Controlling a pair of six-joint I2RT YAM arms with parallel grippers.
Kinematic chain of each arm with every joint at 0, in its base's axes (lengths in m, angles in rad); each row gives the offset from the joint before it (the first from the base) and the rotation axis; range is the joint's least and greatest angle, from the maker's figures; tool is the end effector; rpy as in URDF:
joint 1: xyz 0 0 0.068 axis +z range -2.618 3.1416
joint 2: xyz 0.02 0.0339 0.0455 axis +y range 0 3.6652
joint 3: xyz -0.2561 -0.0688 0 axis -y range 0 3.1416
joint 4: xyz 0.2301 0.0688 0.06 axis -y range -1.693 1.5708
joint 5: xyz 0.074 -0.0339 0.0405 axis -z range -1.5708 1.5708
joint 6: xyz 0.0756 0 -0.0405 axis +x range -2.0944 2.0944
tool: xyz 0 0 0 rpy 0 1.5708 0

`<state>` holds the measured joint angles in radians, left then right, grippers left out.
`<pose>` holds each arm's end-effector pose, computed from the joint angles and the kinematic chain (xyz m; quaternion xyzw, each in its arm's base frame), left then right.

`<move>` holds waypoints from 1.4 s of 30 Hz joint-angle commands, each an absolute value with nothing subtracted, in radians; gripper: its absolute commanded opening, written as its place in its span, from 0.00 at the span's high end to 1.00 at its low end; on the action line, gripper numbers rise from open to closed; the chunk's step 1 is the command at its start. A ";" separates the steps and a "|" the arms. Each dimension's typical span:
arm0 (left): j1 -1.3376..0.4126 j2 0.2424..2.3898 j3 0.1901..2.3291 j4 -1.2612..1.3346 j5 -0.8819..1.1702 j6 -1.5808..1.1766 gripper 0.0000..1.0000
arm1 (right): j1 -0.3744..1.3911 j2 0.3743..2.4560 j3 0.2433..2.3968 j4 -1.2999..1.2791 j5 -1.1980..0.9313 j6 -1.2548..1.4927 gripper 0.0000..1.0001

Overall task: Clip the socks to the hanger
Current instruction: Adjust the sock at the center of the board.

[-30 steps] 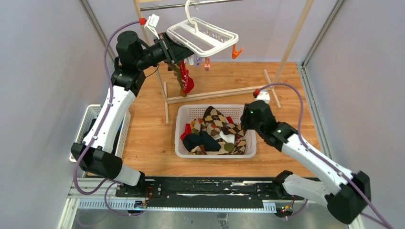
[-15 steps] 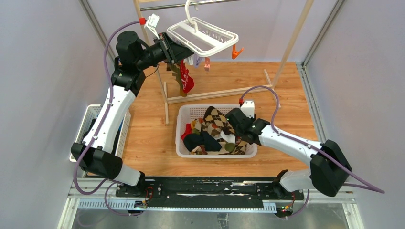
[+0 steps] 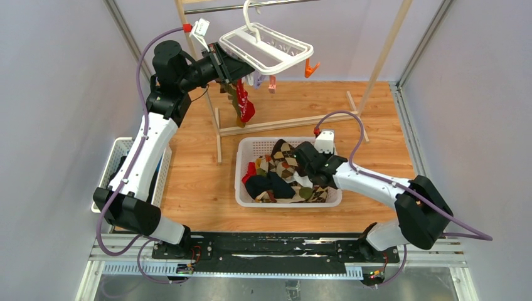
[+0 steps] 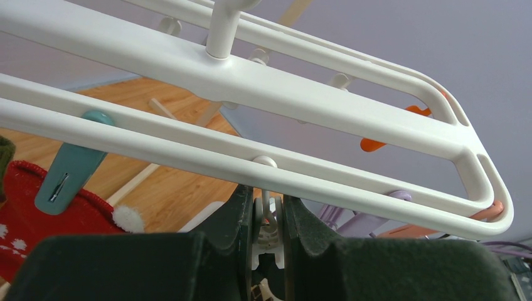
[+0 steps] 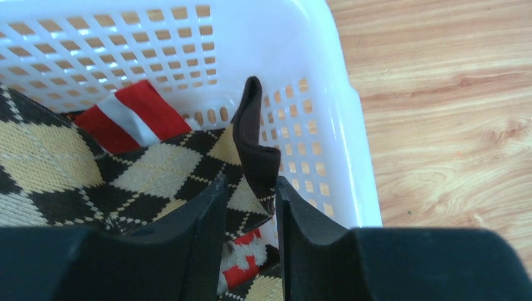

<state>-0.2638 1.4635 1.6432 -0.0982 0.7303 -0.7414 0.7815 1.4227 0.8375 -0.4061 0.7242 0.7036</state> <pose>0.3133 -0.1369 0.4789 0.1054 0.6772 -0.5429 0.4853 0.2331 0.1607 0.1804 0.0662 0.8994 -0.0694 0.4264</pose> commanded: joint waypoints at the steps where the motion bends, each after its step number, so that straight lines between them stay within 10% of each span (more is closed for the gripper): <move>1: -0.265 1.464 1.641 -0.127 0.780 -0.746 1.00 | 0.778 1.396 0.799 -0.284 0.806 0.671 0.69; 17: -0.265 1.460 1.646 -0.139 0.781 -0.738 1.00 | 0.752 1.331 0.724 -0.087 0.726 0.546 1.00; 29: -0.264 1.467 1.653 -0.148 0.787 -0.740 1.00 | 0.651 0.976 0.762 0.261 -0.126 0.294 1.00; 42: -0.263 1.459 1.661 -0.138 0.810 -0.761 1.00 | 0.542 1.094 0.939 0.647 -0.803 0.698 1.00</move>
<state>-0.2638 1.4635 1.6432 -0.1024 0.7403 -0.7441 0.5804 1.0317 0.9192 0.4061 -0.5396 0.4839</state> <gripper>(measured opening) 0.192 0.002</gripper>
